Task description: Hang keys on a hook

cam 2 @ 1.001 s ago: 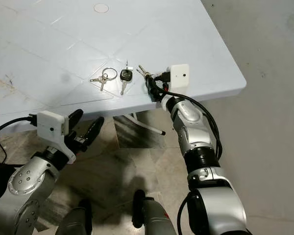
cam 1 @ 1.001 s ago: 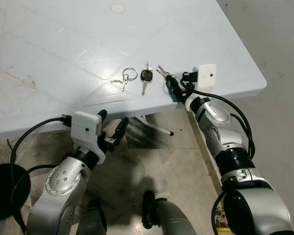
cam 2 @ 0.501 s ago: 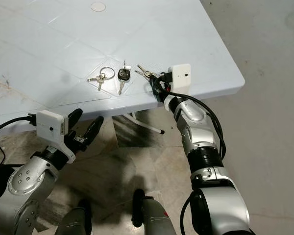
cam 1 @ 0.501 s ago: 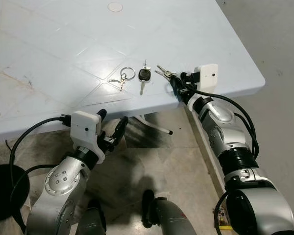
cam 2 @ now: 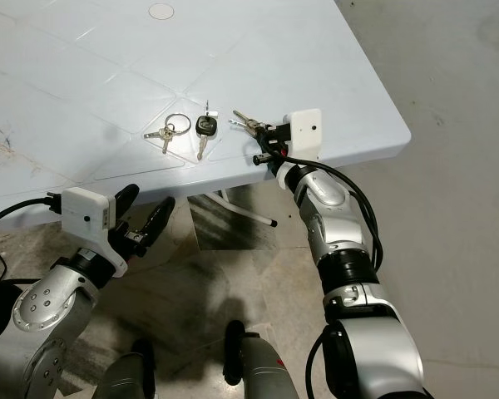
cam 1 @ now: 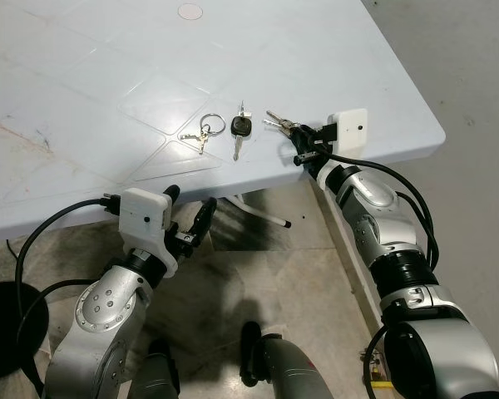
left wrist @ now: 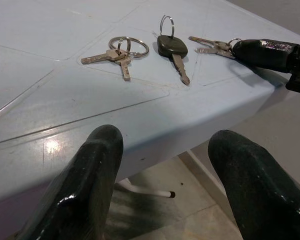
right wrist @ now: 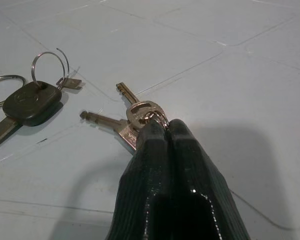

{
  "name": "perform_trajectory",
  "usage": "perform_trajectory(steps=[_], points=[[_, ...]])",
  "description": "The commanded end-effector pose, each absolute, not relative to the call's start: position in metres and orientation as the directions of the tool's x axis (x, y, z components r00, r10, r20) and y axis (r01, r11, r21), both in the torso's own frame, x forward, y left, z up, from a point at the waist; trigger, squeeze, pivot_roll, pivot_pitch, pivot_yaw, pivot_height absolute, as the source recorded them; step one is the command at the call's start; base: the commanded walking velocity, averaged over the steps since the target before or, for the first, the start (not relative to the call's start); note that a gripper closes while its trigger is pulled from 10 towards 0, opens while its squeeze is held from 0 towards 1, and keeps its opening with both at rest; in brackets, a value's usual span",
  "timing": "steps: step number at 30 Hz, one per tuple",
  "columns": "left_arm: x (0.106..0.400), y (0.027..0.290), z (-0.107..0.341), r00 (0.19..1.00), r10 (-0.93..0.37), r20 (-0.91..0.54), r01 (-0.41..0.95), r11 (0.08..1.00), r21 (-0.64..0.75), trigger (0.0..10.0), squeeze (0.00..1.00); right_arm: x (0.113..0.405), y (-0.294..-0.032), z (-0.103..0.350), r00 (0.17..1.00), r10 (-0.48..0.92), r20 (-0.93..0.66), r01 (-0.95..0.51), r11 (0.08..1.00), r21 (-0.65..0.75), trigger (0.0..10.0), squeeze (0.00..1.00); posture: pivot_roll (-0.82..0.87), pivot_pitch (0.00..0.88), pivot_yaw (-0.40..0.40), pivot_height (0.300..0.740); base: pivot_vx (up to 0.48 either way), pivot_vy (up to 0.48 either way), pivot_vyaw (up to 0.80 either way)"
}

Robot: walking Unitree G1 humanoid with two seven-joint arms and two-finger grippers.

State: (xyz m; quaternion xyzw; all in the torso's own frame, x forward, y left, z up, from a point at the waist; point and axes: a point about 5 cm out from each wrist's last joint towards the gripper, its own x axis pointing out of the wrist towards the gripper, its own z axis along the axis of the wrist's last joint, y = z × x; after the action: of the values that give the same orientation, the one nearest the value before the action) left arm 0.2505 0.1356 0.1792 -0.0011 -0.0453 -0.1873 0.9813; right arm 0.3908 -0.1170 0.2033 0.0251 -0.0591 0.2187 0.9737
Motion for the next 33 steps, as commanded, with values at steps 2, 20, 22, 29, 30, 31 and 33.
perform_trajectory(steps=[2, 20, 22, 29, 30, 31, 33], points=[[0.248, 0.135, 0.181, 0.926, -0.363, 0.103, 0.363, 0.932, 0.022, 10.0, 0.0, 0.389, -0.121, 0.188, 0.912, 0.404, 0.068, -0.407, 0.912, 0.051, 0.0, 0.0, 0.0, 0.385, -0.126, 0.74, 0.0, 0.0, 0.0], [0.262, 0.142, 0.191, 0.939, -0.305, 0.158, 0.305, 0.952, 0.023, 10.0, 0.0, 0.392, -0.122, 0.211, 0.933, 0.321, 0.159, -0.34, 0.934, 0.11, 0.0, 0.0, 0.0, 0.347, -0.124, 0.74, 0.0, 0.0, 0.0], [0.265, 0.143, 0.192, 0.942, -0.291, 0.165, 0.291, 0.956, 0.026, 10.0, 0.0, 0.392, -0.122, 0.215, 0.936, 0.299, 0.186, -0.323, 0.939, 0.116, 0.0, 0.0, 0.0, 0.338, -0.124, 0.74, 0.0, 0.0, 0.0], [0.278, 0.153, 0.198, 0.958, -0.211, 0.197, 0.207, 0.978, 0.038, 10.0, 0.0, 0.389, -0.123, 0.227, 0.941, 0.246, 0.233, -0.287, 0.944, 0.162, 0.0, 0.0, -0.01, 0.285, -0.125, 0.74, 0.0, 0.0, 0.0], [0.28, 0.154, 0.199, 0.96, -0.201, 0.196, 0.198, 0.98, 0.037, 10.0, 0.0, 0.388, -0.123, 0.229, 0.94, 0.244, 0.239, -0.288, 0.943, 0.167, 0.0, 0.0, -0.01, 0.276, -0.125, 0.74, 0.0, 0.0, 0.0], [0.281, 0.155, 0.199, 0.961, -0.193, 0.197, 0.19, 0.981, 0.036, 10.0, 0.0, 0.388, -0.123, 0.23, 0.939, 0.244, 0.243, -0.288, 0.942, 0.169, 0.0, 0.0, -0.01, 0.276, -0.125, 0.74, 0.0, 0.0, 0.0], [0.285, 0.159, 0.199, 0.963, -0.174, 0.204, 0.172, 0.985, 0.027, 10.0, 0.0, 0.386, -0.123, 0.23, 0.939, 0.239, 0.249, -0.279, 0.95, 0.14, 0.0, 0.0, -0.01, 0.246, -0.126, 0.74, 0.0, 0.0, 0.0]])
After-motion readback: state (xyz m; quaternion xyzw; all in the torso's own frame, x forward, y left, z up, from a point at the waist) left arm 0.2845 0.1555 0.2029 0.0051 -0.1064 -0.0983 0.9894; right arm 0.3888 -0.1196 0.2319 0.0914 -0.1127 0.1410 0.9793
